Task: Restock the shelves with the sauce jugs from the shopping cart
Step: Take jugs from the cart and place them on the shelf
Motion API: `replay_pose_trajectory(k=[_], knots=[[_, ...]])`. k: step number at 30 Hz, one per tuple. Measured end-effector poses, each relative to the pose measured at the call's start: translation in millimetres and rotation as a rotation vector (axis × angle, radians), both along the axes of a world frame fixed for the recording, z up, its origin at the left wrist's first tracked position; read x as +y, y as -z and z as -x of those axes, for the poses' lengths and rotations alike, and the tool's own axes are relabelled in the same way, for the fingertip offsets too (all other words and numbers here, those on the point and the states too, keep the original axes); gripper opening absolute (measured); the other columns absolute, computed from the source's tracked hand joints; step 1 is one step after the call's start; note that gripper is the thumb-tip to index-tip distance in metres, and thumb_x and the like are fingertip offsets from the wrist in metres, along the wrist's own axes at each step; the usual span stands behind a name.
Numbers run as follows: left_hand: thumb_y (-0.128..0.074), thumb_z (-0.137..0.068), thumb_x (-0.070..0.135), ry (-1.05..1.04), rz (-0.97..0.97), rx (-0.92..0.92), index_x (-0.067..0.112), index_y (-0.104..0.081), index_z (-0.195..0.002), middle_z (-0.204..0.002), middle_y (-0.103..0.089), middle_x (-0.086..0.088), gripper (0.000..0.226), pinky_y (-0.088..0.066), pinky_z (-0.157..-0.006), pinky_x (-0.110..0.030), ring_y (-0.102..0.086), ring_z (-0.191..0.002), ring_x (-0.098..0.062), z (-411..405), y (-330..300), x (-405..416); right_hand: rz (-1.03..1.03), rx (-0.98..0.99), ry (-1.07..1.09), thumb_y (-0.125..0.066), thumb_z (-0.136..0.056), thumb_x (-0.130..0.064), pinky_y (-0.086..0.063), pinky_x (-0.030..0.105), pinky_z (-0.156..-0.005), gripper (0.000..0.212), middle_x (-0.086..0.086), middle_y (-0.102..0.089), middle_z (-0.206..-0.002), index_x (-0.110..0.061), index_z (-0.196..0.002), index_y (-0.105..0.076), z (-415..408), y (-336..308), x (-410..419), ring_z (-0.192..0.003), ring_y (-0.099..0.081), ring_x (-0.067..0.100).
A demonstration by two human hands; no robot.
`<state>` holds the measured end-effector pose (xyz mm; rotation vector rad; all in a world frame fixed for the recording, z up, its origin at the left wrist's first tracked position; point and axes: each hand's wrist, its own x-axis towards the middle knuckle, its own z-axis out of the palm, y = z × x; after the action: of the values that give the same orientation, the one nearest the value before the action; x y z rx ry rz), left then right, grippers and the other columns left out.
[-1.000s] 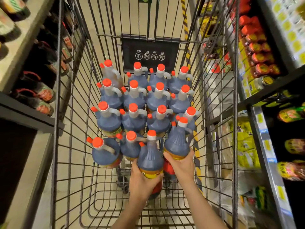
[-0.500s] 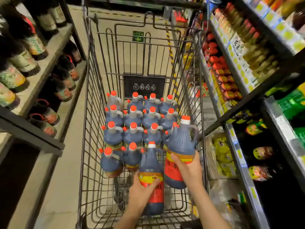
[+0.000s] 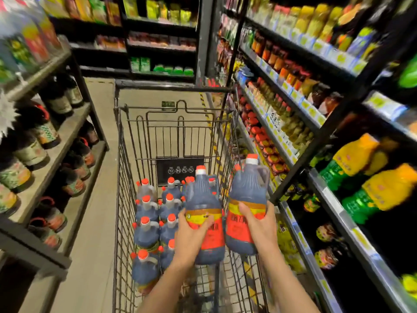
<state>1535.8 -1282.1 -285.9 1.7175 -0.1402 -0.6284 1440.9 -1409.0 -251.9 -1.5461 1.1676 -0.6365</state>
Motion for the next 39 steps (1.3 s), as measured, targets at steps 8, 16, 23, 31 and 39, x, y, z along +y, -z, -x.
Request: replay_pose_trajectory(k=[8,16,23,31,39], knots=[[-0.077,-0.059,0.048,0.125,0.181,-0.184,0.010,-0.041,-0.128,-0.119,-0.058,-0.010,0.087,-0.047,-0.091,-0.038,-0.058,-0.100,-0.022,-17.5,-84.2,6.6,0.054,-0.232,0.180,-0.070,-0.080,-0.030,-0.043,0.030,-0.078,0.052,0.003,-0.062,-0.103,-0.011,-0.124,-0.051,18.9,-73.4,32.0,-0.094,-0.060,0.020],[-0.079,-0.057,0.042,0.384,0.425,-0.249,0.018,-0.041,-0.120,-0.109,-0.061,-0.005,0.078,-0.045,-0.080,-0.029,-0.060,-0.089,-0.013,34.3,-151.1,36.8,0.160,-0.441,0.396,-0.074,-0.055,-0.058,-0.050,0.046,-0.092,0.055,0.001,-0.070,-0.099,-0.025,-0.098,-0.062,90.0,-144.2,100.5,-0.096,-0.066,0.023],[-0.081,-0.066,0.030,0.602,0.549,-0.228,0.012,-0.040,-0.124,-0.114,-0.059,-0.011,0.073,-0.046,-0.082,-0.034,-0.059,-0.095,-0.022,116.5,-201.7,36.1,0.282,-0.547,0.597,-0.064,-0.080,-0.028,-0.057,0.028,-0.067,0.015,-0.001,-0.069,-0.088,-0.023,-0.093,-0.058,189.7,-194.2,156.3,-0.074,-0.068,0.010],[-0.078,-0.066,0.040,0.925,0.716,-0.138,0.013,-0.041,-0.126,-0.107,-0.059,-0.001,0.075,-0.047,-0.079,-0.031,-0.058,-0.099,-0.021,257.3,-252.2,50.3,0.443,-0.615,0.953,-0.062,-0.084,-0.028,-0.057,0.024,-0.064,0.014,0.001,-0.070,-0.090,-0.019,-0.096,-0.060,322.1,-237.5,235.0,-0.073,-0.068,0.009],[-0.079,-0.066,0.034,1.209,0.814,0.008,0.011,-0.042,-0.125,-0.113,-0.061,-0.007,0.073,-0.046,-0.079,-0.029,-0.060,-0.095,-0.018,425.1,-274.3,123.8,0.590,-0.682,1.210,-0.064,-0.080,-0.028,-0.055,0.021,-0.055,0.027,-0.001,-0.070,-0.086,-0.018,-0.105,-0.059,461.6,-256.5,361.5,-0.064,-0.068,0.005]])
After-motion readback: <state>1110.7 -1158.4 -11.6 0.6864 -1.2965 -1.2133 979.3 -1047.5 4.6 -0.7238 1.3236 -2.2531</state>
